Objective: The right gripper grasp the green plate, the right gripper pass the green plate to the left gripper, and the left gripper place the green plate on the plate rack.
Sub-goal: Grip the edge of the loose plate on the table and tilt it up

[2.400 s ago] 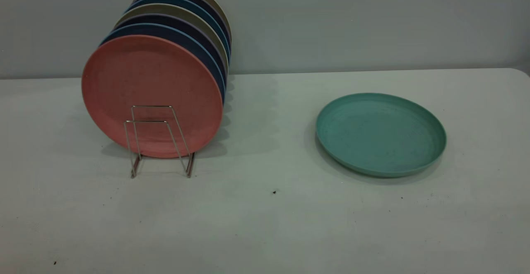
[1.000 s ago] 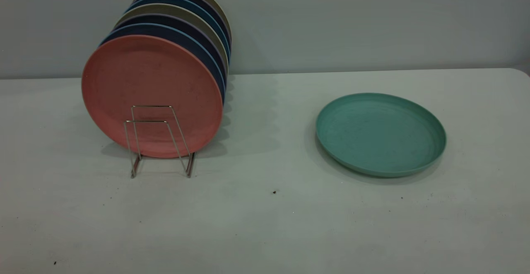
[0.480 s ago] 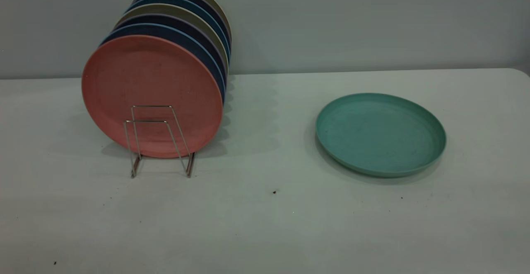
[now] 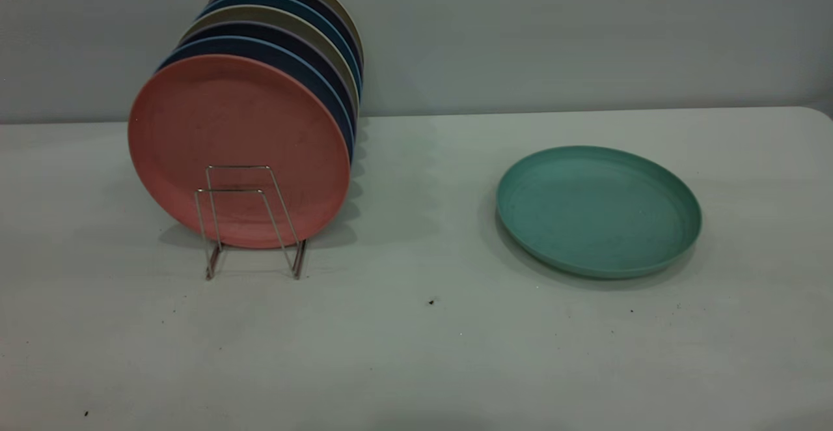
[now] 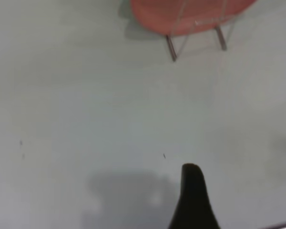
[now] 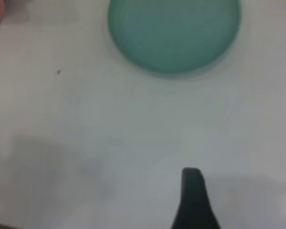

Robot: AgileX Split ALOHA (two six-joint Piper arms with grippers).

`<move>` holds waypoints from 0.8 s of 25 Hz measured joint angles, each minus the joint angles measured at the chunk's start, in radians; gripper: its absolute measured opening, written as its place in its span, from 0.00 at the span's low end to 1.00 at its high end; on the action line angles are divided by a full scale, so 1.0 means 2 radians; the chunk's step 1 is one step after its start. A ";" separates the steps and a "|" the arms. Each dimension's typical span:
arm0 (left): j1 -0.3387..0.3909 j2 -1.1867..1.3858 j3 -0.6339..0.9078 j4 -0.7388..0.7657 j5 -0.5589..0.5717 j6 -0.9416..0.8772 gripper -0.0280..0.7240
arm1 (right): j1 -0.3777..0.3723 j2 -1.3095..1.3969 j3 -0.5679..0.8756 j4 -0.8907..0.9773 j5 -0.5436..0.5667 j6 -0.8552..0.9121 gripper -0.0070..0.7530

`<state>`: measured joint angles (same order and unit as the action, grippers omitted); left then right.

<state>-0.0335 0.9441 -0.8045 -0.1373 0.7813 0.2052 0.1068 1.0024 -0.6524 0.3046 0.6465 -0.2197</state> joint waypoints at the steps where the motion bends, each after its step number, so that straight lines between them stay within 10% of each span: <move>1: 0.000 0.030 -0.009 0.000 -0.014 0.005 0.80 | 0.000 0.029 -0.004 0.021 -0.006 -0.017 0.75; 12: -0.003 0.267 -0.085 -0.132 -0.093 0.112 0.80 | 0.000 0.287 -0.059 0.300 -0.030 -0.268 0.73; 20: -0.079 0.369 -0.128 -0.297 -0.131 0.241 0.80 | -0.032 0.426 -0.155 0.328 -0.026 -0.286 0.73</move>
<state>-0.1909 1.6829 -1.0611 -0.7309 0.5187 0.6872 0.0435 1.8548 -0.9620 0.9601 0.5944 -0.7918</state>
